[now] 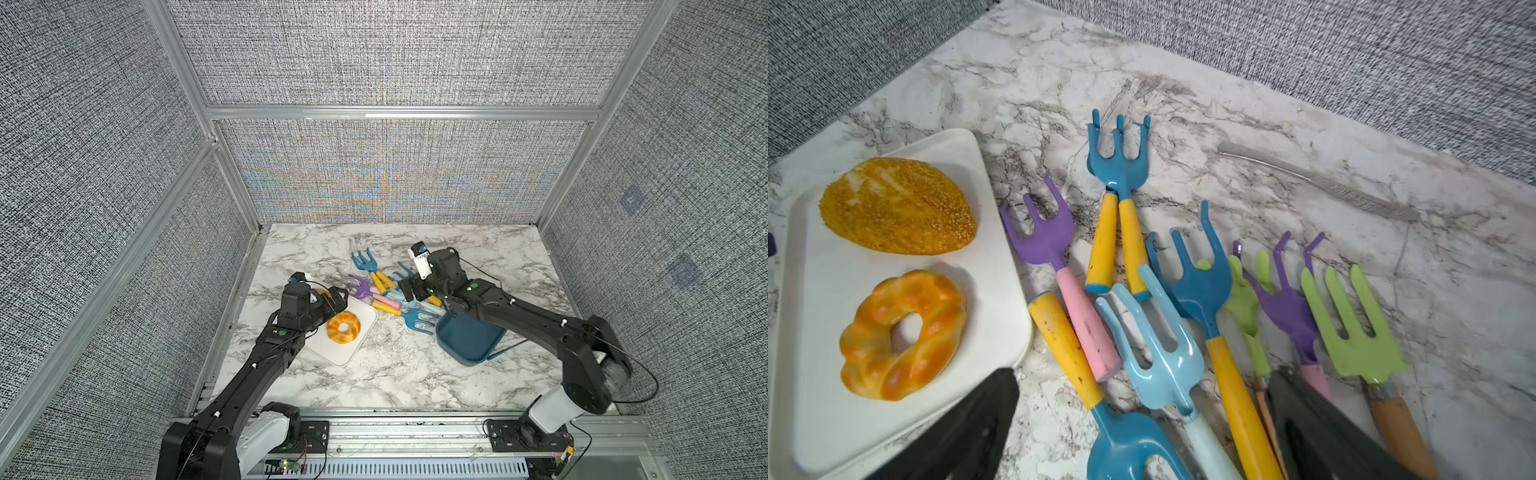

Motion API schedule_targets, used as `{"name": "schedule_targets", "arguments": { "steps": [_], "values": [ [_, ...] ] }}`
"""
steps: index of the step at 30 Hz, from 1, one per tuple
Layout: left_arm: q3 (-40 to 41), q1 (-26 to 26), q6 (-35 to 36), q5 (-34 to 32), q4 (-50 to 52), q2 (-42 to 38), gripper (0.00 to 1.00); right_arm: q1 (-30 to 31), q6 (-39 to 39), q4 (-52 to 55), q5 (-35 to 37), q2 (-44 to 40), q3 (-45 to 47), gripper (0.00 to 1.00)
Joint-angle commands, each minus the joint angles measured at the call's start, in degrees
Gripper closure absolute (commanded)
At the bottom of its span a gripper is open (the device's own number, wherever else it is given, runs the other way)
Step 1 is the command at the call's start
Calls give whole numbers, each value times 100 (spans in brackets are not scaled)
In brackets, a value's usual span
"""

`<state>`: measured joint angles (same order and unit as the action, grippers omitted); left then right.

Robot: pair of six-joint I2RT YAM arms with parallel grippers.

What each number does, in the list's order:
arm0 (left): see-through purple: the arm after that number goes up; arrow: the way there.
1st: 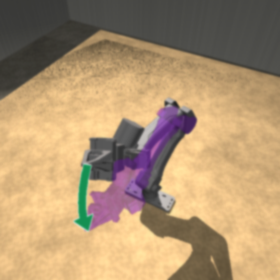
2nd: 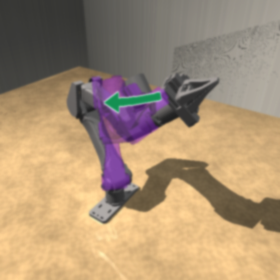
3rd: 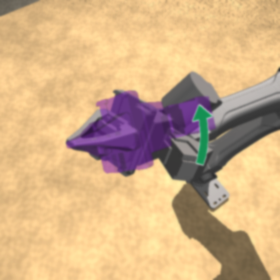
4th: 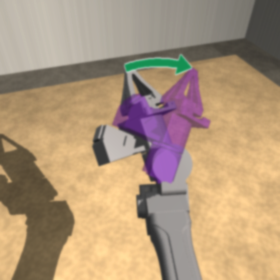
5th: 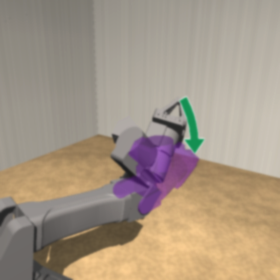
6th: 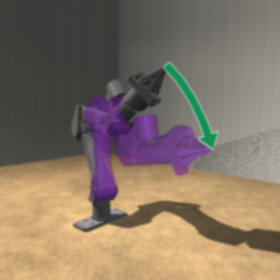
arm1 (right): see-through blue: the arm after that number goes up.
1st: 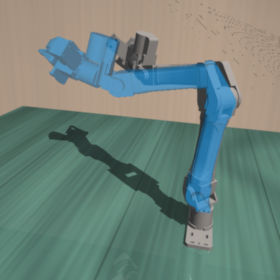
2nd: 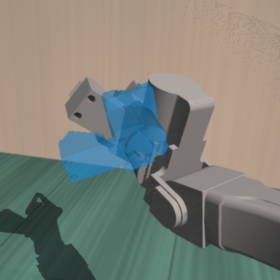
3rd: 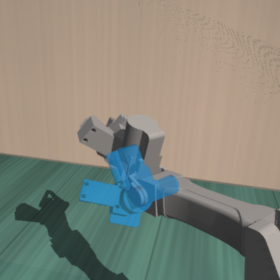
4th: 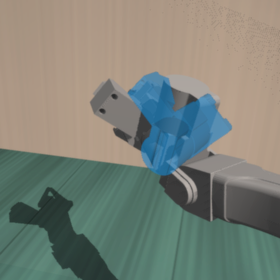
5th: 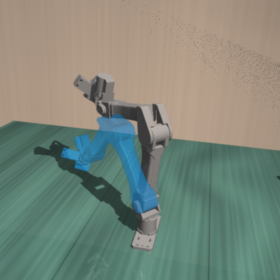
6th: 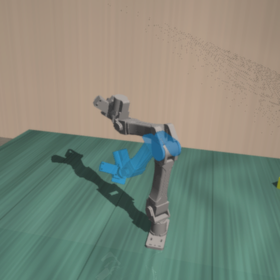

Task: Put the rake into the storage box
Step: Adjust the rake at the center of the board.

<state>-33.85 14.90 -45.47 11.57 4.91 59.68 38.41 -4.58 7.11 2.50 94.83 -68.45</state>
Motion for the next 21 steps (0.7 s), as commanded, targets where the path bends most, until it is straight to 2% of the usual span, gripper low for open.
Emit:
{"name": "schedule_targets", "arguments": {
  "steps": [1, 3, 5, 6, 9, 13, 16, 17, 21],
  "values": [
    [-94, 84, 65, -76, 45, 79, 1, 54, 355, 1303, -392, 797, -848, 11],
    [-118, 92, 82, -85, 112, 87, 1, 48, 423, 1523, -498, 934, -979, 13],
    [-158, 100, 122, -72, 187, 116, 1, 33, 518, 1985, -597, 1190, -1284, 30],
    [-188, 101, 131, -73, 208, 131, 1, 42, 572, 2205, -622, 1282, -1383, 33],
    [-257, 110, 157, -7, 308, 199, 1, 48, 609, 2497, -551, 1479, -1532, 39],
    [-390, 142, 174, 225, 436, 281, 2, 48, 623, 2844, -362, 1672, -1687, 41],
    [-537, 291, 188, 371, 649, 299, 4, -19, 553, 3009, -87, 1735, -1724, 52],
    [-562, 424, 180, 372, 738, 292, 5, -71, 563, 3022, -60, 1732, -1704, 61],
    [-540, 1404, -32, 78, 1055, 278, 8, -425, 583, 3211, 133, 1827, -1656, 64]
  ]
}}
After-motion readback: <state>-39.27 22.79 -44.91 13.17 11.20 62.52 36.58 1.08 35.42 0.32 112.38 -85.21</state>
